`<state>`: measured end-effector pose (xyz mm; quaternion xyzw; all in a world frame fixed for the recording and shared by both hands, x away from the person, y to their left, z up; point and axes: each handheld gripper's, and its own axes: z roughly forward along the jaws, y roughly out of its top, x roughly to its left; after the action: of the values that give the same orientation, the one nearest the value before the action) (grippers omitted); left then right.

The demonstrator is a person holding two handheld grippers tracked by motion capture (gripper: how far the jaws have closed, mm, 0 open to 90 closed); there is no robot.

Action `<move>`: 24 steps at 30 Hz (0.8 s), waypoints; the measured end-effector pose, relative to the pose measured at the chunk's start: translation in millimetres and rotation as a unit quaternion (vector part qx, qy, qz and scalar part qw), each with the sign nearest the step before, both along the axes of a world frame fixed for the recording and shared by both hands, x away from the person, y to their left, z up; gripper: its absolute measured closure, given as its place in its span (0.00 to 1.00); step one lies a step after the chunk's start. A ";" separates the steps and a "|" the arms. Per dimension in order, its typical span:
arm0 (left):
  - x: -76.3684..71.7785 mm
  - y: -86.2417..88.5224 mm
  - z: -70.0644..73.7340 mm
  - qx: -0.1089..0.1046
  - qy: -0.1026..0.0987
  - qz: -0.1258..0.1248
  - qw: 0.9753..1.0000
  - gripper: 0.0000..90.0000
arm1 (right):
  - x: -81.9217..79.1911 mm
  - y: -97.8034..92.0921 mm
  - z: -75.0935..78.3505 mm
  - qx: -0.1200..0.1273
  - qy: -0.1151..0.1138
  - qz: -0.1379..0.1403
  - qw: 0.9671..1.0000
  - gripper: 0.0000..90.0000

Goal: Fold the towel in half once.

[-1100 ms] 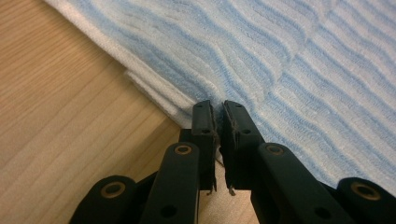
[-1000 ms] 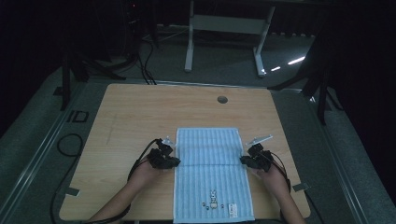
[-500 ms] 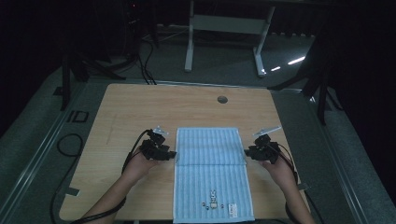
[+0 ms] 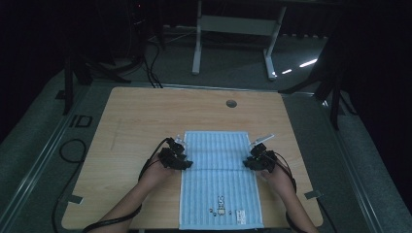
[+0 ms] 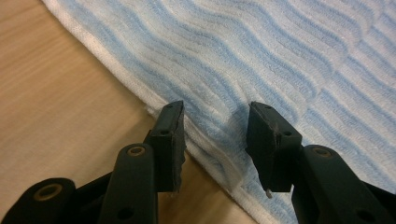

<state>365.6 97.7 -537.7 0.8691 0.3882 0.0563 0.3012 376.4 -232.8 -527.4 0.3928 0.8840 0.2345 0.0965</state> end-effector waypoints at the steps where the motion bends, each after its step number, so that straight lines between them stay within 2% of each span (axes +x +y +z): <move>1: 1.6 1.1 -0.1 0.003 -0.002 0.003 1.000 0.62 | 1.8 1.2 -0.1 -0.001 0.000 -0.001 1.000 0.78; 7: 14.4 12.3 -1.9 -0.003 0.005 0.021 1.000 0.62 | 13.9 9.7 0.0 -0.002 0.003 -0.001 1.000 0.78; 11: 20.4 16.4 -1.1 0.003 0.006 0.026 1.000 0.62 | 20.6 15.3 0.0 -0.003 0.004 0.001 1.000 0.78; 20: 33.6 23.6 0.5 0.025 0.003 0.041 0.999 0.61 | 46.8 32.9 0.6 -0.004 0.011 -0.002 1.000 0.77; 24: 37.2 23.3 1.5 0.038 -0.003 0.043 0.998 0.61 | 50.5 35.0 0.8 -0.006 0.012 -0.002 1.000 0.77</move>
<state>402.8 121.0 -536.2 0.8621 0.4222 0.0863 0.2665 426.9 -197.8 -526.6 0.3969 0.8855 0.2248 0.0889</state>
